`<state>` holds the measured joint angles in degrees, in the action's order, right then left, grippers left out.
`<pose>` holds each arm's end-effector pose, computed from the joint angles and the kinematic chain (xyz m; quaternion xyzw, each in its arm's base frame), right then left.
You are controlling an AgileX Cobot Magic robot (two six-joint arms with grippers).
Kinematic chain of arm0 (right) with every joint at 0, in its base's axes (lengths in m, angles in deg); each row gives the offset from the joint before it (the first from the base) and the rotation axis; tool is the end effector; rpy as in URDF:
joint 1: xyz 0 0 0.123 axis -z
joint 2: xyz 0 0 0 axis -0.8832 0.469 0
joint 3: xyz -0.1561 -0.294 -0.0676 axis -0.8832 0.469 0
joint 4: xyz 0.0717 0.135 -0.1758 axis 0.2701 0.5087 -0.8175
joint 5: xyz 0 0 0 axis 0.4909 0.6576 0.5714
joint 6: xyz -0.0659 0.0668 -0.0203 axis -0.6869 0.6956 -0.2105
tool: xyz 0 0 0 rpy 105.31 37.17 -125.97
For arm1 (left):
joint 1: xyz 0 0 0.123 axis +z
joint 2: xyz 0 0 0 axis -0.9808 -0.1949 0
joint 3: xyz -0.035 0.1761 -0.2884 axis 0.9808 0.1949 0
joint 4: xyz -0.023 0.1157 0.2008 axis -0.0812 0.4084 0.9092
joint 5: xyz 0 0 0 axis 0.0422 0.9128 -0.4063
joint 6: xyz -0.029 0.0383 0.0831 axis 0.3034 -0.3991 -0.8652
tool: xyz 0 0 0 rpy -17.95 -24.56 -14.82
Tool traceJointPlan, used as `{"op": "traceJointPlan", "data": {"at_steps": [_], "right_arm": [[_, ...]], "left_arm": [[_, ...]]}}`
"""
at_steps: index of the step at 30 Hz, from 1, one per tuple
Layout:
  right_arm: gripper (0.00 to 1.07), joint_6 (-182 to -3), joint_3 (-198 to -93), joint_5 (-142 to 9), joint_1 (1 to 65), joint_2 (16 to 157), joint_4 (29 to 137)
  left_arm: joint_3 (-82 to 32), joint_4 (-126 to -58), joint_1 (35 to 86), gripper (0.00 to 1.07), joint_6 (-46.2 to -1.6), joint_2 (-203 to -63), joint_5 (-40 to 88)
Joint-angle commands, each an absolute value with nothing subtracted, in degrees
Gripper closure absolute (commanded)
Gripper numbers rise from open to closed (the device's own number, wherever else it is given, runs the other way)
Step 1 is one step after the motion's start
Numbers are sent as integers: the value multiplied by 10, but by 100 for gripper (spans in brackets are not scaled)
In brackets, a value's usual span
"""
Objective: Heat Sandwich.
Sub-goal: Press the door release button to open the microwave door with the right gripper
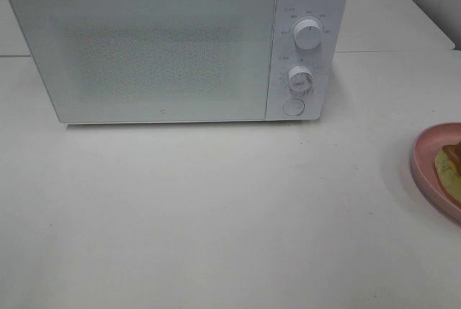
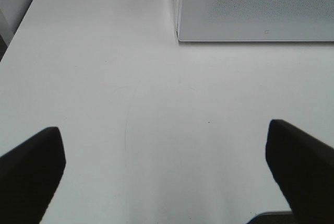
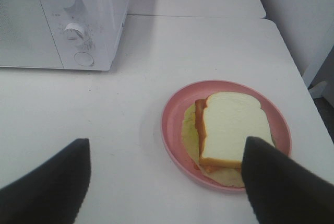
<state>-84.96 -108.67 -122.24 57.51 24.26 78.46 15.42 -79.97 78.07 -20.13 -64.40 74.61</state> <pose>-0.0523 -0.0099 0.2964 -0.0164 0.8310 -0.0031 0.5560 -0.0754 -0.0030 0.2686 0.0065 0.8515 -0.0262 0.5237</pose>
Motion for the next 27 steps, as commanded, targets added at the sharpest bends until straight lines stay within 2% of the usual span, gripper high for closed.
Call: {"op": "traceJointPlan", "data": {"at_steps": [1, 27], "right_arm": [[30, -853, -1091, -1183, 579, 290, 785], [31, -853, -1088, -961, 579, 562, 785]], "left_arm": [[154, -804, 777, 7, -201, -633, 741], [154, -804, 777, 7, -201, -633, 741]]}}
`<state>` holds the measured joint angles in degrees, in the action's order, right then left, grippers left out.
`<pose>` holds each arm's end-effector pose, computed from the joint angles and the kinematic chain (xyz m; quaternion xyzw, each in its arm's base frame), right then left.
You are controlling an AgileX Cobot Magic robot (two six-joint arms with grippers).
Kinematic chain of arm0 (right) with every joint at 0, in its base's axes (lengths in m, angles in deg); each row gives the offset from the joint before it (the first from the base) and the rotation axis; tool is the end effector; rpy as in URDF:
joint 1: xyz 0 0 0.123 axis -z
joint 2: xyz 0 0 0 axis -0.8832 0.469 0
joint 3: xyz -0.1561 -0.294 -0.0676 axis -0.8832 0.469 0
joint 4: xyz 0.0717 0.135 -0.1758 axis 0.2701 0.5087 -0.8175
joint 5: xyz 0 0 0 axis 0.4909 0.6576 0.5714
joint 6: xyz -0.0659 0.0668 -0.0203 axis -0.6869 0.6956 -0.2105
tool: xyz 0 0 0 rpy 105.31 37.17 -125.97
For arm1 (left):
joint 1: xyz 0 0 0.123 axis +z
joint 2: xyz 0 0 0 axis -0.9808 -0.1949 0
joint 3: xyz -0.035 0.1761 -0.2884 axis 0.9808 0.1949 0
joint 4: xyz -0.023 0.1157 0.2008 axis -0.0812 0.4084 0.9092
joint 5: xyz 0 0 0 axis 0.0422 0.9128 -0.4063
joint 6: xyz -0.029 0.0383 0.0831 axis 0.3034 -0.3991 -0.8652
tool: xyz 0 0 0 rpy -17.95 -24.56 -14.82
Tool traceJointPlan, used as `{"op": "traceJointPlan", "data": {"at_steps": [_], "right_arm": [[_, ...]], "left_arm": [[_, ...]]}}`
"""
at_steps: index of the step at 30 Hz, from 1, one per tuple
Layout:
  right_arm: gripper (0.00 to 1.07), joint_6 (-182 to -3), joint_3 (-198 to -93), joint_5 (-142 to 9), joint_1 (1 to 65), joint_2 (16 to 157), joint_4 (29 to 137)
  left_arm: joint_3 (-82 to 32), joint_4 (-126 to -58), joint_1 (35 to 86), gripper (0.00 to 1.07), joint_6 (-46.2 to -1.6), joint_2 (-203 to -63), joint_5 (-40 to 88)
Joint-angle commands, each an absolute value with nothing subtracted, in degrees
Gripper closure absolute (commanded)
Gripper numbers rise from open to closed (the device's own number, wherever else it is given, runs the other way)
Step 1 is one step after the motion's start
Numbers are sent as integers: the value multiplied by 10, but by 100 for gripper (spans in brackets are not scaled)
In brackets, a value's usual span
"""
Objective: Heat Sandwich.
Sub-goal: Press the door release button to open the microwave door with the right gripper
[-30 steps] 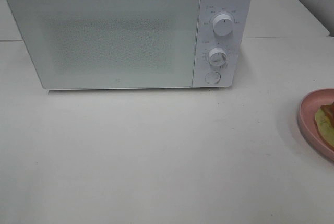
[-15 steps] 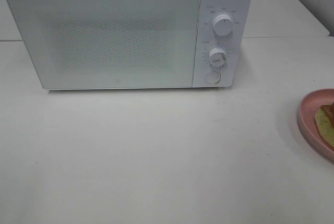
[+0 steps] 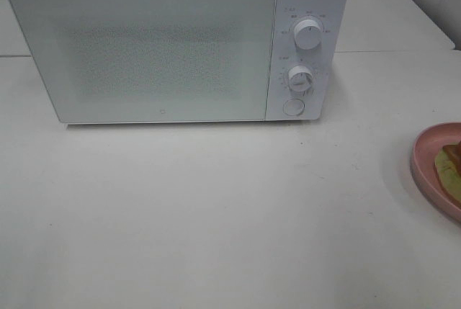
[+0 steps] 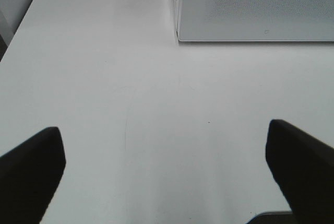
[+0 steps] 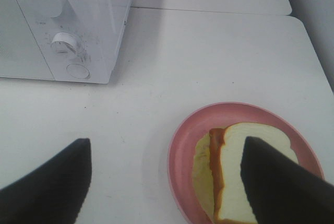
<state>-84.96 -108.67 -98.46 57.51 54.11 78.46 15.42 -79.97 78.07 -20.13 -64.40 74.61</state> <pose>0.0662 0.0018 0.3297 -0.0337 0.8589 -0.0006 0.5110 -0.0754 -0.0030 0.2686 0.0065 0.8515 -0.0262 0.5237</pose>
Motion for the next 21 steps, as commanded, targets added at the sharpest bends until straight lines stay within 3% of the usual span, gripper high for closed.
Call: {"op": "traceJointPlan", "data": {"at_steps": [1, 21], "right_arm": [[31, -853, -1088, -956, 579, 570, 785], [31, -824, -1088, -770, 579, 698, 785]], "left_arm": [[154, -804, 777, 7, -201, -633, 741], [154, -804, 777, 7, -201, -633, 741]]}}
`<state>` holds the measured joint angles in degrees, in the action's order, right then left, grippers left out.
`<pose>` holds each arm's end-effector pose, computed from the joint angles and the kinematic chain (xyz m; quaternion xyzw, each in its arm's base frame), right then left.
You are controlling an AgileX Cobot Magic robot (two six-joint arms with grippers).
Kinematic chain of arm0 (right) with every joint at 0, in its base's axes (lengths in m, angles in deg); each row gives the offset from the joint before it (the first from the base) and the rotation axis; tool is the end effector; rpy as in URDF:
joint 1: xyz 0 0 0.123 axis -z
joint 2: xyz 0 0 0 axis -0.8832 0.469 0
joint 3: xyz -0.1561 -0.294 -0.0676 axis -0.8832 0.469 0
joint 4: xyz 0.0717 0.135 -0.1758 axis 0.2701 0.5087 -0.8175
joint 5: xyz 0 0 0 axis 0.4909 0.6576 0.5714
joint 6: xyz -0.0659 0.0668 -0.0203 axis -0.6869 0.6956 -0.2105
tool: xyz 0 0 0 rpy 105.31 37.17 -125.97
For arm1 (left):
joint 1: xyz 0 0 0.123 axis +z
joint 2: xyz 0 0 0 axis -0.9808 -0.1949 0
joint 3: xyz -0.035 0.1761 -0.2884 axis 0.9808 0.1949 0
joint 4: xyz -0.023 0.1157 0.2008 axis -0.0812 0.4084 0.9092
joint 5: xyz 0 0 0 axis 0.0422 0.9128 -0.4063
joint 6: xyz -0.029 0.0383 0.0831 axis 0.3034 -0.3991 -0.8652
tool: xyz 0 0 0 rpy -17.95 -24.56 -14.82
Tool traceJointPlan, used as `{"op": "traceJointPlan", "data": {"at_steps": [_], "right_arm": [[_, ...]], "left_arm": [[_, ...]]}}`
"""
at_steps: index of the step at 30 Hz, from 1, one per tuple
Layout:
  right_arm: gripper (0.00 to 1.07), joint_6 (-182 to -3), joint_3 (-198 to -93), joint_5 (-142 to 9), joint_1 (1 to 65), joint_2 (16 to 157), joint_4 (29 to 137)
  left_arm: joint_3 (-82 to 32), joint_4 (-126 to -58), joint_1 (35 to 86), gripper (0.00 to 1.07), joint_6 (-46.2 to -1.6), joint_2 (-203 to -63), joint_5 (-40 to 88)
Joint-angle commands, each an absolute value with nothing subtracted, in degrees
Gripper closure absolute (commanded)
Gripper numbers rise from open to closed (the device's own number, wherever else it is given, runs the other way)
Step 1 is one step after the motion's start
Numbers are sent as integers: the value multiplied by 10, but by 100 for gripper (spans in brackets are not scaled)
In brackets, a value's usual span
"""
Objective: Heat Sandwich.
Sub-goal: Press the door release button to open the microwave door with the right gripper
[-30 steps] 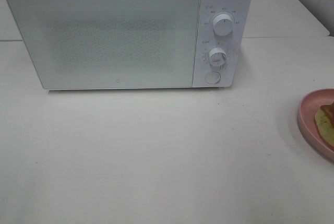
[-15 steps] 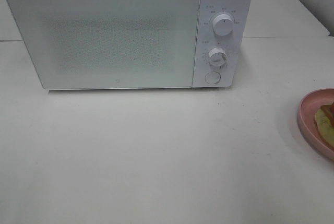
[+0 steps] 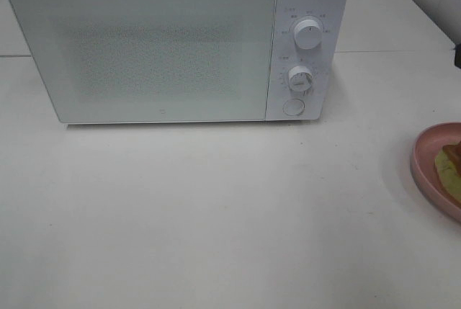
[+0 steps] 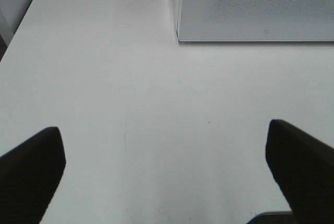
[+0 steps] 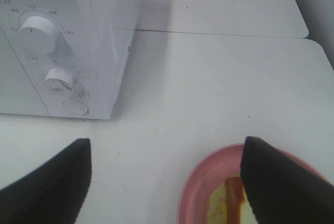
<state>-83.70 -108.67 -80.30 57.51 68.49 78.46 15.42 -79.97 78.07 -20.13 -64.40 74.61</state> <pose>0.1320 0.0091 0.3318 -0.0325 0.8419 0.0138 0.5384 -0.0754 -0.0030 0.2686 0.0065 0.8515 -0.0262 0.5237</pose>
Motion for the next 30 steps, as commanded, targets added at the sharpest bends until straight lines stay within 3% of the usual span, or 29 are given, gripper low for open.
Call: {"op": "traceJointPlan", "data": {"at_steps": [1, 12, 16, 20, 30], "right_arm": [[31, -823, -1088, -761, 579, 704, 785], [31, -819, -1078, -656, 578, 785, 785], [31, -820, -1016, -452, 577, 837, 789], [31, -834, -977, -350, 577, 866, 791], [31, -846, -928, -197, 569, 931, 885]], "left_arm": [[154, -804, 777, 7, -201, -633, 741], [154, -804, 777, 7, -201, -633, 741], [154, -804, 777, 7, -201, -633, 741], [154, -804, 777, 7, -201, -633, 741], [154, -804, 777, 7, -201, -633, 741]]}}
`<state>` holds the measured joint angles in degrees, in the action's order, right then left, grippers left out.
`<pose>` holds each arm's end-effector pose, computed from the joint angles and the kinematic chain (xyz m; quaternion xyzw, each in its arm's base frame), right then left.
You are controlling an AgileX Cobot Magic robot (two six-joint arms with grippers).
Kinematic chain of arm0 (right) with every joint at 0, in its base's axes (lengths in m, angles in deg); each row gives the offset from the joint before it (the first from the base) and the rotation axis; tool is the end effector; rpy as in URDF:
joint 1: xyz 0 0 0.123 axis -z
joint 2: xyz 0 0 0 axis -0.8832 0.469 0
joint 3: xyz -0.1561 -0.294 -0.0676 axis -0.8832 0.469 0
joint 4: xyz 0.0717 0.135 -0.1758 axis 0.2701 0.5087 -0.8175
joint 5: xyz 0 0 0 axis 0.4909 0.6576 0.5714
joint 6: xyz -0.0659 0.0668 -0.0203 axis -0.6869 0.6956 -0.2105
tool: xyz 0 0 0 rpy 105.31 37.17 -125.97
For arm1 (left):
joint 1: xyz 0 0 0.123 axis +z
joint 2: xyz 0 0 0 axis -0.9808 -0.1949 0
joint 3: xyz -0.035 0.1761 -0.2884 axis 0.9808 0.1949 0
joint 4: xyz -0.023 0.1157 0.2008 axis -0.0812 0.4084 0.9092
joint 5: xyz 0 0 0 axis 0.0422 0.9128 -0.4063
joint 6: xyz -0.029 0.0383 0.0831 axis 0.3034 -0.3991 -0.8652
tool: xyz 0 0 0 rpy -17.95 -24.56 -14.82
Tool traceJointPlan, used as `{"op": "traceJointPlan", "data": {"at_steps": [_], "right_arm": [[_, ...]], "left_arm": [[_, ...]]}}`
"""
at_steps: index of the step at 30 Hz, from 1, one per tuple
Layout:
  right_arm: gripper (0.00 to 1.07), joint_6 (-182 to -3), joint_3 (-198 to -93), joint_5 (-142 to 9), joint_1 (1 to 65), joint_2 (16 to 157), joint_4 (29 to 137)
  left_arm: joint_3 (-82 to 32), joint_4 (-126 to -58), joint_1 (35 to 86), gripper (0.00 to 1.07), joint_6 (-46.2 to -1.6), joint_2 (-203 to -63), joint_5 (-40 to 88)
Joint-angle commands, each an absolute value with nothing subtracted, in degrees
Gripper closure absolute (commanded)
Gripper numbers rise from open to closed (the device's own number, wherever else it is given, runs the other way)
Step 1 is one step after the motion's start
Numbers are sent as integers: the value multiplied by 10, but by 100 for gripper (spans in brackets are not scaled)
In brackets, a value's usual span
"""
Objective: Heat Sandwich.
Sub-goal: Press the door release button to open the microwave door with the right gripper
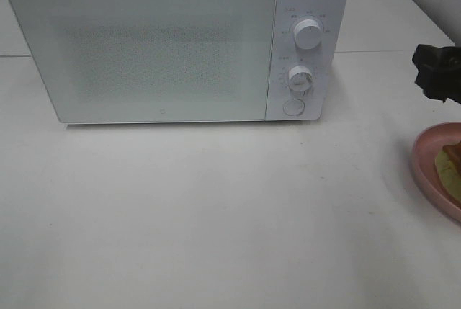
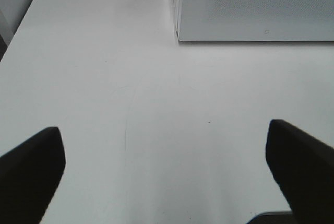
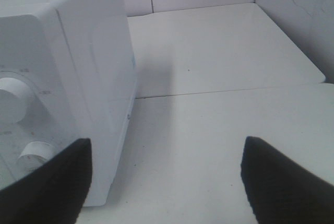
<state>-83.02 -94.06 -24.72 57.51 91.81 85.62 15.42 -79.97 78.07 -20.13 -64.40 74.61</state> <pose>0.1974 0.0122 0.2760 0.0248 0.7499 0.0508 0.6592 -0.0754 -0.0030 0.2686 0.0065 0.8515 -0.0262 0.5237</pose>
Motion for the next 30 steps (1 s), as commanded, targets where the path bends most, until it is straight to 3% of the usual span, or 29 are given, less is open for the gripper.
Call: {"op": "traceJointPlan", "data": {"at_steps": [1, 8, 13, 19, 30], "right_arm": [[31, -858, -922, -180, 557, 937, 901], [31, -995, -907, -126, 417, 980, 1084], [31, -1048, -907, -99, 338, 1002, 1155], [31, -1050, -907, -77, 274, 1028, 1170], [31, -1063, -909, -30, 156, 1073, 1292]], "left_arm": [[154, -804, 777, 7, -201, -633, 741], [154, -804, 777, 7, -201, -633, 741], [154, -804, 777, 7, -201, -633, 741], [154, -804, 777, 7, -201, -633, 741], [154, -804, 777, 7, -201, -633, 741]]}}
